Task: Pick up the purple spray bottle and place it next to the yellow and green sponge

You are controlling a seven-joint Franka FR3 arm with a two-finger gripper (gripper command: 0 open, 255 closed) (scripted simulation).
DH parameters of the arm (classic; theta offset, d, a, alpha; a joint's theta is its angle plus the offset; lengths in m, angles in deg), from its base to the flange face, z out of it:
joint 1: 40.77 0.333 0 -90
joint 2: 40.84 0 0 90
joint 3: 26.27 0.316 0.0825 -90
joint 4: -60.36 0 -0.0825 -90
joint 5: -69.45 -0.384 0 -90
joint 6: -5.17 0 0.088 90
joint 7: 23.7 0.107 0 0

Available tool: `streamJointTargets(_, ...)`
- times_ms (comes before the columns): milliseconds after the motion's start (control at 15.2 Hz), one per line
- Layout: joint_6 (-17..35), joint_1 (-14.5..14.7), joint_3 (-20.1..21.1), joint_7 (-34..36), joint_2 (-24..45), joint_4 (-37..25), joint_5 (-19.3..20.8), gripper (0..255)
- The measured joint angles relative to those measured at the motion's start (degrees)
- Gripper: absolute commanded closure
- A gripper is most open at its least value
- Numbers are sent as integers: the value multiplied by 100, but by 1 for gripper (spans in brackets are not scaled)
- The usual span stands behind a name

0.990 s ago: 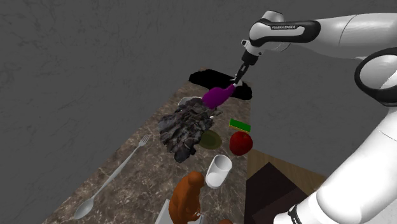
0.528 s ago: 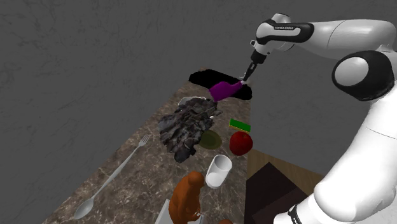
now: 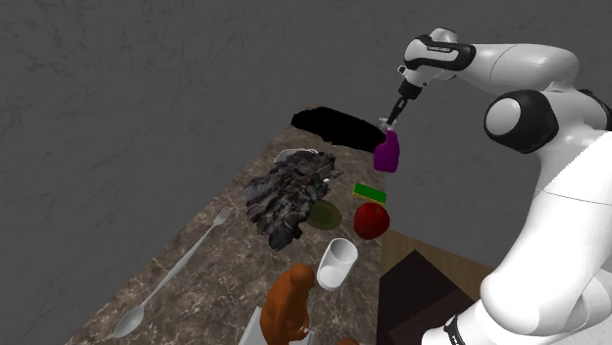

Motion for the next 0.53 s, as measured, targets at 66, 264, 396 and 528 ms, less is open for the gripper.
streamJointTargets(66,43,-14,-2,-27,16,29,-8,255)
streamJointTargets(264,254,-12,0,-65,30,231,-20,255)
streamJointTargets(396,410,-3,4,-82,27,390,-26,255)
streamJointTargets(528,561,-3,6,-109,48,523,-38,255)
